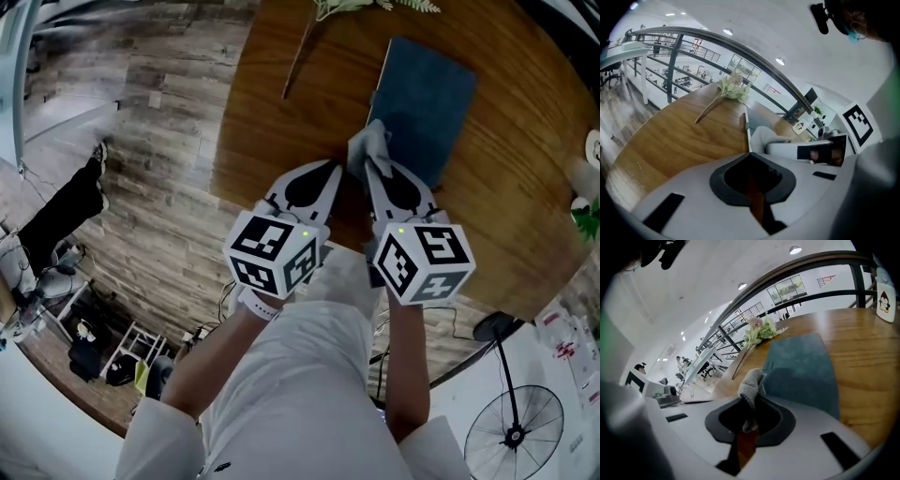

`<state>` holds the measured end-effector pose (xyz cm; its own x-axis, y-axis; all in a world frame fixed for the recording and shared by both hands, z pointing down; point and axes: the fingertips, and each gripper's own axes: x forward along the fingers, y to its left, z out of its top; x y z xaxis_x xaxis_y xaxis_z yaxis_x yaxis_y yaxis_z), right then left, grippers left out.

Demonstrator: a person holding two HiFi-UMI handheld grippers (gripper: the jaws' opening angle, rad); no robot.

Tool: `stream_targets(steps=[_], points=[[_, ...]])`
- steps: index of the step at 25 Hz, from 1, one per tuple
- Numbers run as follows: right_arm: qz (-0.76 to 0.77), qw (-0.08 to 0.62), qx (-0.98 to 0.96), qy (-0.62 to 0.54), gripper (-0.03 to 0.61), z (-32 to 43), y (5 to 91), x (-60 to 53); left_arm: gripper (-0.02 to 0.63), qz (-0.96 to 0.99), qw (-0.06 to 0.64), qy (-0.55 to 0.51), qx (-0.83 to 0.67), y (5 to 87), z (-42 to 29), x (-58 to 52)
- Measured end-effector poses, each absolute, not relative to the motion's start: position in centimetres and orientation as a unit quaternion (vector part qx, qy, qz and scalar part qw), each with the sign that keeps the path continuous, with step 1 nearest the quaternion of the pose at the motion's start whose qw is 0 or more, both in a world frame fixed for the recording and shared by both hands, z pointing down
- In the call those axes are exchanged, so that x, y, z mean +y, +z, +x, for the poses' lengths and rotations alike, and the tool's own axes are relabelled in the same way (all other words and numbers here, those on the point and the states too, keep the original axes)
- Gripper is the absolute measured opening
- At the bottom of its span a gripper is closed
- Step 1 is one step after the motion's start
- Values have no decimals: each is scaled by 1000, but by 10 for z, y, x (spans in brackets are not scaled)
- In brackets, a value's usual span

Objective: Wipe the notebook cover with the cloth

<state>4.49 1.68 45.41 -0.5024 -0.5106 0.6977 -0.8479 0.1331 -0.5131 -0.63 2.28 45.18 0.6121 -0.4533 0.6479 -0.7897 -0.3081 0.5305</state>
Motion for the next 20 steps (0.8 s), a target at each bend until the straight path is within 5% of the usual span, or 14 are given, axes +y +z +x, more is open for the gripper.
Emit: stream_targets(steps=[20], points=[[511,231,-679,475,40,107,473,36,18,790,441,193,-380,455,-1,10]])
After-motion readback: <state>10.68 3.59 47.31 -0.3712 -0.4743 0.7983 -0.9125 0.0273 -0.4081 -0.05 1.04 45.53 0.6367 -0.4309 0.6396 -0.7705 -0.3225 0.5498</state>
